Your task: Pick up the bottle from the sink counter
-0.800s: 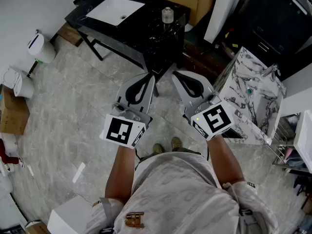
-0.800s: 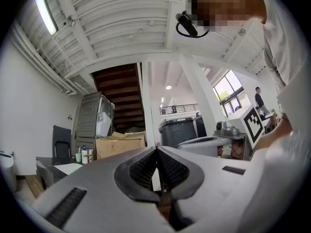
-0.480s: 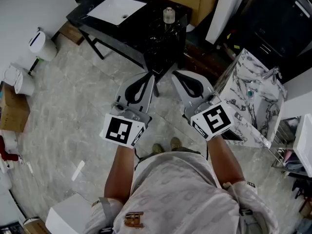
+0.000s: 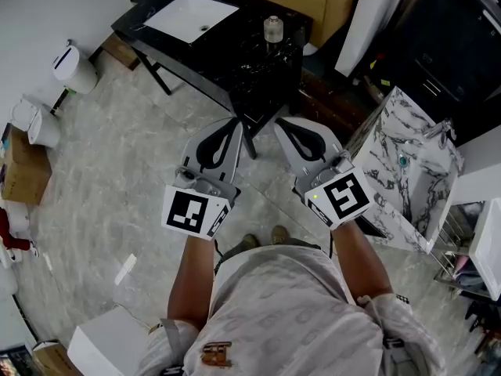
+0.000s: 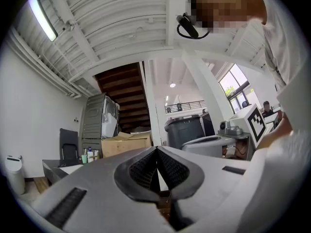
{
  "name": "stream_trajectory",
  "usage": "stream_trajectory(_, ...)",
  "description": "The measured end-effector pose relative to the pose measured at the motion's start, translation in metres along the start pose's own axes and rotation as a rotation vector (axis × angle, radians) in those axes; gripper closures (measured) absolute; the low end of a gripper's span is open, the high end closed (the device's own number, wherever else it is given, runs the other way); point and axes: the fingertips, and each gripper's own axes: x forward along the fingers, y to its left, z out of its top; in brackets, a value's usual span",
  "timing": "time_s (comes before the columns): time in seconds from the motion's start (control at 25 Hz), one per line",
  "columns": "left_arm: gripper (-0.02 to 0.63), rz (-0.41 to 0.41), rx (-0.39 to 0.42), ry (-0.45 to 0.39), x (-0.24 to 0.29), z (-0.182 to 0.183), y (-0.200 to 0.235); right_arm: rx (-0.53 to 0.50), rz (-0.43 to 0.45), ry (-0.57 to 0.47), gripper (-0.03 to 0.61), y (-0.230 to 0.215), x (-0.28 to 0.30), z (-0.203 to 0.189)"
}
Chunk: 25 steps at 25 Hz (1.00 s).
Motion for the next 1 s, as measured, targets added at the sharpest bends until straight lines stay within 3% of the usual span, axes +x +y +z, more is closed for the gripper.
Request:
stream_trajectory(0.52,0.614,0.034,0.013,0.002,0.033,-0.006,-0.002,-0.011,0.038,0.0,0.577,-0.034,0.003,-0.01)
stream_trajectory(1.0,0.614,0.017,-0.005,-0.016,0.08,-0.029,0.052,-0.035,0.023,0.017,0.577,-0.069,0.061,-0.03)
